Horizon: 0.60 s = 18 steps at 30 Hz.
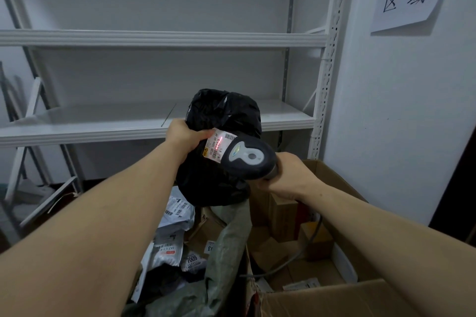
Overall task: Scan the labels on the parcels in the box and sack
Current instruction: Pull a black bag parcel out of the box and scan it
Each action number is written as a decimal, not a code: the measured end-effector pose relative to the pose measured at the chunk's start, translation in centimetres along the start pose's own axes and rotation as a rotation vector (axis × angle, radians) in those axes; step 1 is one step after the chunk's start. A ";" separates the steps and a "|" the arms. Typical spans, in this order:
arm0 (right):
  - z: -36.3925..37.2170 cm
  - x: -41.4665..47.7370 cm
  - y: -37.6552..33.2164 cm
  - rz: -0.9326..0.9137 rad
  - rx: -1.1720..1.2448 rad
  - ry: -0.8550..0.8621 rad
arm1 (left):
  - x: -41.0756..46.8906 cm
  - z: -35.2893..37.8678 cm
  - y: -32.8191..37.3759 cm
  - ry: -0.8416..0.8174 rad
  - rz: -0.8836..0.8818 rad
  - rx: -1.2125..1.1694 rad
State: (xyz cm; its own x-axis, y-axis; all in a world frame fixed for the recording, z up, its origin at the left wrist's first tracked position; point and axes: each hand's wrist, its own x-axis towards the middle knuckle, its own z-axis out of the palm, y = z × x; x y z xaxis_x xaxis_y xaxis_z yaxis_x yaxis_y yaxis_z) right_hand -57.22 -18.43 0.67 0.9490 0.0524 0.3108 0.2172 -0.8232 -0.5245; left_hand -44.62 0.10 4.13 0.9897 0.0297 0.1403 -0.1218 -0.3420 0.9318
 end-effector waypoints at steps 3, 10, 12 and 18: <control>0.2 0.1 -0.1 0.007 -0.020 -0.019 | 0.0 -0.3 -0.3 -0.005 -0.022 -0.009; 0.3 -0.1 0.0 0.058 0.134 -0.016 | 0.4 -1.3 -0.7 0.011 -0.061 -0.094; 0.3 -0.3 0.0 0.111 0.238 -0.028 | 0.5 -1.5 -1.2 0.029 -0.078 -0.131; 0.6 -0.4 -0.9 0.394 0.730 -0.005 | 0.5 -1.6 -2.8 0.123 -0.136 -0.260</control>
State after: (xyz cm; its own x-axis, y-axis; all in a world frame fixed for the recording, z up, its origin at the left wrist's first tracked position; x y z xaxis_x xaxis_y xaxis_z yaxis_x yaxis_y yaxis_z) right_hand -57.70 -17.36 0.53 0.9872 -0.1595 -0.0062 -0.0396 -0.2076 -0.9774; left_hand -43.87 2.54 2.11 0.9835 0.1775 0.0337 -0.0203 -0.0765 0.9969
